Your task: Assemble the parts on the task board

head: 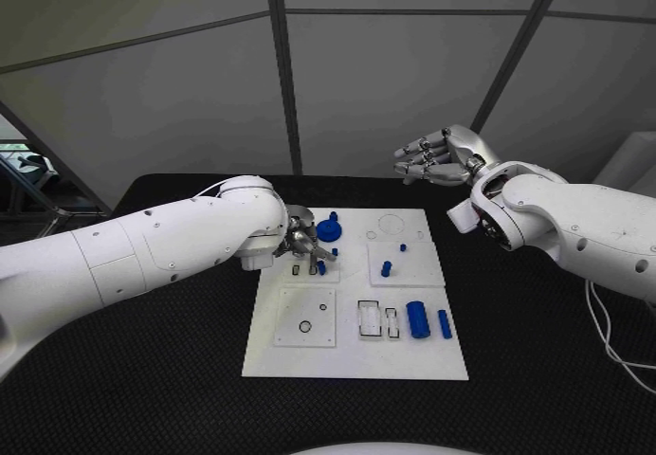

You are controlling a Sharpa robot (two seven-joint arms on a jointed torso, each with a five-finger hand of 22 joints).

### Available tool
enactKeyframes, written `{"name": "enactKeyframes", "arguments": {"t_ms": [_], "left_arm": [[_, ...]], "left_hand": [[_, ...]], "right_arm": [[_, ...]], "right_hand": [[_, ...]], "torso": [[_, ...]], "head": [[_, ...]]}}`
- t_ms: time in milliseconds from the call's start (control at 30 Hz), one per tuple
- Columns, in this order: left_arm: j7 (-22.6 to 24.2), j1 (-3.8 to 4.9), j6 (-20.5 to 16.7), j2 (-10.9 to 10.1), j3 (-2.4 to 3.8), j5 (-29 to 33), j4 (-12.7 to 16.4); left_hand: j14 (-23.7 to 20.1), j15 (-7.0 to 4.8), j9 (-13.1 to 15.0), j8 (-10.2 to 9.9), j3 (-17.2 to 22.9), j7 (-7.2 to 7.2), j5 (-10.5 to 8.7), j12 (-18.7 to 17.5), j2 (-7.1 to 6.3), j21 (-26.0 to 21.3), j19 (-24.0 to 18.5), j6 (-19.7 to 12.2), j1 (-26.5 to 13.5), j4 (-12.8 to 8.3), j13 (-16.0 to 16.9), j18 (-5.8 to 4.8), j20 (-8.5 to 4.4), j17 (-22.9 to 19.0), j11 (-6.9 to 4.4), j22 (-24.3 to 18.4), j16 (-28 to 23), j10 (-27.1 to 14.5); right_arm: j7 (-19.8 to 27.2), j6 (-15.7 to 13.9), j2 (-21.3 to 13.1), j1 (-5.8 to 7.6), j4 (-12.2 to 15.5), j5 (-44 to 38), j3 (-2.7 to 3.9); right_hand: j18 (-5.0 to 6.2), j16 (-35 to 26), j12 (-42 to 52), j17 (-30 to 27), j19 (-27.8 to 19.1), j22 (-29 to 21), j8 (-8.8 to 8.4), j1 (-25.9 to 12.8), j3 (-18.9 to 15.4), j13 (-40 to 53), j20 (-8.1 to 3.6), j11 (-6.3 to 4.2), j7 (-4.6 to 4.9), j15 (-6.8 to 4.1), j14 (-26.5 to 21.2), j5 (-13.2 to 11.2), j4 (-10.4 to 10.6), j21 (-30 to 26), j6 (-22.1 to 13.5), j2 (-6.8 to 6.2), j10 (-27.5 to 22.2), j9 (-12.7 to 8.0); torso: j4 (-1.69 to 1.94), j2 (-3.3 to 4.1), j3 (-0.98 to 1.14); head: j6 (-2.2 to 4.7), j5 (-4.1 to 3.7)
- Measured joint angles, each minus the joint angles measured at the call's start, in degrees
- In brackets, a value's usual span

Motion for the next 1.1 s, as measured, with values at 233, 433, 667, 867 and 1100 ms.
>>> {"name": "enactKeyframes", "arguments": {"t_ms": [233, 433, 667, 867, 1100], "left_arm": [[-0.1, -0.04, 0.5, 0.2, -0.03, 0.0, -0.2], [-0.1, -0.07, 0.9, 0.4, -0.05, 0.0, -0.5], [-0.1, -0.12, 1.3, 0.7, -0.32, 0.0, -0.7], [-0.1, -0.12, 1.6, 0.8, -0.45, 0.0, -0.9], [-0.1, -0.16, 1.7, 1.0, -0.49, 0.0, -0.9]], "left_hand": [[0.0, 0.0, 0.2, 0.0, 0.0, -0.21, 0.0, 0.0, 0.3, 0.0, 0.0, -0.2, 0.3, 0.0, 0.0, 0.01, 0.0, 0.0, 0.0, 0.1, 0.0, 0.0], [0.0, 0.0, 0.3, 0.0, -0.2, -0.21, 0.0, 0.0, 0.08, 0.0, 0.0, -0.2, 0.5, -0.2, 0.0, 0.01, 0.0, 0.0, 0.0, 0.0, 0.0, 0.0], [0.0, 0.0, 0.6, 0.0, -0.2, -0.21, 0.0, 0.0, 0.3, 0.2, 0.0, -0.2, 0.8, -0.2, 0.0, 0.0, 0.0, 0.0, 0.0, 0.2, 0.0, 0.0], [0.0, 0.0, 0.8, 0.0, -0.2, -0.21, 0.0, 0.0, 0.38, 0.2, 0.0, -0.2, 1.3, -0.2, 0.0, 0.01, 0.0, 0.0, 0.0, 0.3, 0.0, 0.0], [0.0, 0.0, 1.3, 0.2, 0.3, -0.13, 0.0, 0.0, 0.67, 0.2, 0.0, -0.5, 2.2, -0.6, 0.0, 0.0, 0.01, 0.0, 0.0, 0.3, 0.0, 0.0]], "right_arm": [[-0.2, 0.0, 0.0, 0.0, 0.0, 0.0, -0.01], [-0.3, 0.1, 0.2, 0.0, -0.1, 0.0, -0.01], [-0.4, 0.2, 0.3, 0.0, -0.1, 0.0, -0.03], [-0.7, 0.6, 0.3, 0.0, 0.0, 0.0, -0.05], [-1.0, 0.9, 0.5, -0.01, 0.0, 0.0, -0.07]], "right_hand": [[0.0, 0.0, 0.0, 0.0, 0.0, 0.0, 0.0, 0.0, 0.0, 0.0, 0.0, 0.0, 0.0, 0.0, 0.0, 0.0, 0.0, 0.0, 0.0, 0.0, 0.0, 0.0], [0.0, -0.2, 0.0, 0.0, 0.0, -0.1, 0.0, 0.0, 0.0, -0.1, 0.0, 0.0, 0.0, 0.0, 0.0, 0.0, 0.0, -0.2, 0.0, 0.0, 0.0, 0.0], [0.0, -0.2, 0.0, 0.0, 0.0, -0.1, 0.0, 0.0, 0.0, 0.0, 0.0, 0.0, 0.0, 0.0, 0.0, 0.0, 0.0, -0.2, 0.0, 0.0, 0.0, 0.0], [0.0, -0.2, 0.0, -0.1, 0.0, -0.1, 0.0, 0.0, 0.0, -0.1, 0.0, 0.2, 0.0, 0.0, 0.0, 0.0, 0.0, -0.2, 0.0, 0.0, -0.2, 0.0], [0.0, -0.2, 0.0, -0.1, 0.0, -0.2, 0.0, 0.0, 0.0, -0.2, 0.0, 0.2, 0.0, 0.0, 0.0, 0.0, 0.0, -0.5, 0.0, 0.0, -0.2, 0.0]], "torso": [[0.01, 0.02, 0.0], [0.01, 0.02, 0.0], [0.0, 0.02, 0.02], [0.0, 0.02, 0.02], [0.0, 0.03, 0.02]], "head": [[-0.05, -0.06], [-0.13, -0.15], [-0.14, -0.12], [-0.14, -0.17], [-0.2, -0.24]]}}
